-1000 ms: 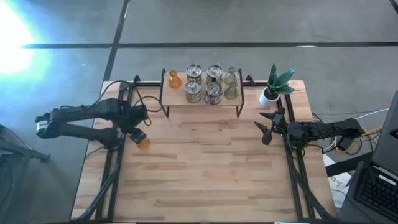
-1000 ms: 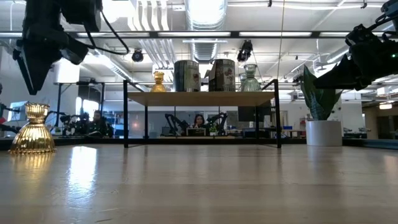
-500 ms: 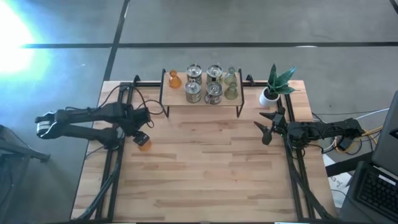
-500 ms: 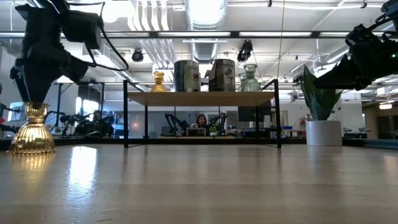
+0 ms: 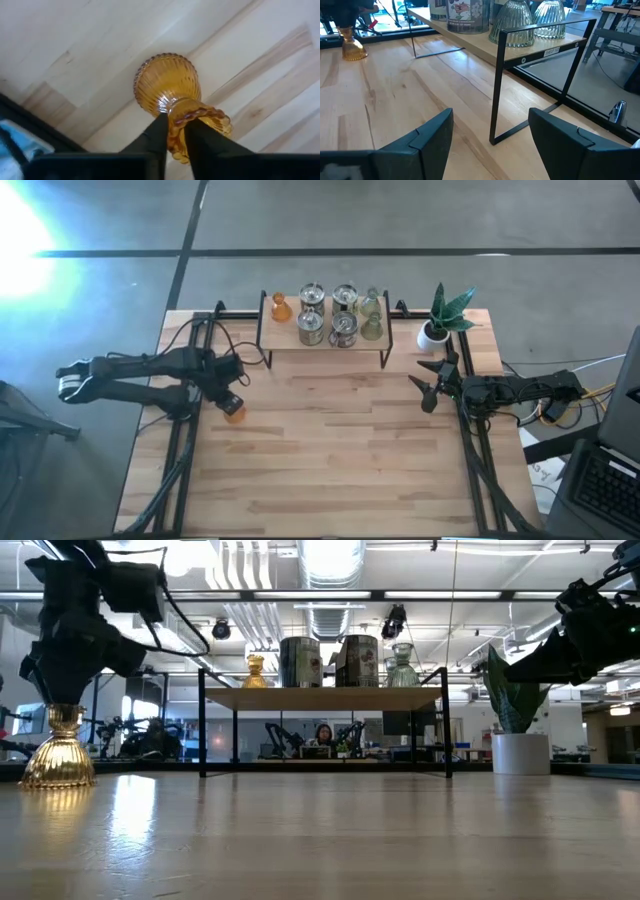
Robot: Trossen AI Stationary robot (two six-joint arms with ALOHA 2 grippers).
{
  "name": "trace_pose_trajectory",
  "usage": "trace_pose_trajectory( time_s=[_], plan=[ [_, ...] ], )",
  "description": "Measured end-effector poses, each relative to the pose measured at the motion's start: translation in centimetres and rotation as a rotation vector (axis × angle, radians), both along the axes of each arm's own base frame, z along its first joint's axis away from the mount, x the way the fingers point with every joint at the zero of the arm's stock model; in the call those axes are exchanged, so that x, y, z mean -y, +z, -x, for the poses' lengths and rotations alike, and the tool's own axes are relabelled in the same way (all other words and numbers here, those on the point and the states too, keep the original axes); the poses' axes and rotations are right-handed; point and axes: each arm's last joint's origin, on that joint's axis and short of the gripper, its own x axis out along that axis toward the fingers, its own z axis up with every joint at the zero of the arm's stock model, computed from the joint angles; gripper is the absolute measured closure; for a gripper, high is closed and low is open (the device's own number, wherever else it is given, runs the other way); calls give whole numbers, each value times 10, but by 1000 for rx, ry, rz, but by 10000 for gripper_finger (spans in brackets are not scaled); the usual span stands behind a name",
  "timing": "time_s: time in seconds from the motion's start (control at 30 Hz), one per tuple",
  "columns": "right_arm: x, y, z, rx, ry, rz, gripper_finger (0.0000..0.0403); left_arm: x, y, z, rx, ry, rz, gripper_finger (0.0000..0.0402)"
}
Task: Pick & Place candle stick holders
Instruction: Align the orange candle holder with the other orange candle holder on the shelf
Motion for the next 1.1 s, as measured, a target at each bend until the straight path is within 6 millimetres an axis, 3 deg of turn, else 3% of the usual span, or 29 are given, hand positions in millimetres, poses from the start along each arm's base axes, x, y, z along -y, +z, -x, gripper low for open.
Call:
trace_pose_trajectory(
  time_s=[0.07, 0.4, 0.53, 0.73, 0.93, 1.1],
  plan=[
    [0, 0, 0, 0, 0, 0, 152, 0, 2, -1, 13, -6, 3, 369],
    [0, 0, 0, 0, 0, 0, 152, -1, 32, -11, 121, -18, 20, 370],
    [0, 0, 0, 0, 0, 0, 152, -1, 58, -14, 197, -32, 65, 370],
    [0, 0, 0, 0, 0, 0, 152, -2, 113, -22, 285, -43, 83, 370],
    [0, 0, 0, 0, 0, 0, 152, -13, 169, -48, 285, -150, 50, 370],
    [0, 0, 0, 0, 0, 0, 152, -35, 199, -77, 223, -259, -43, 370]
  ],
)
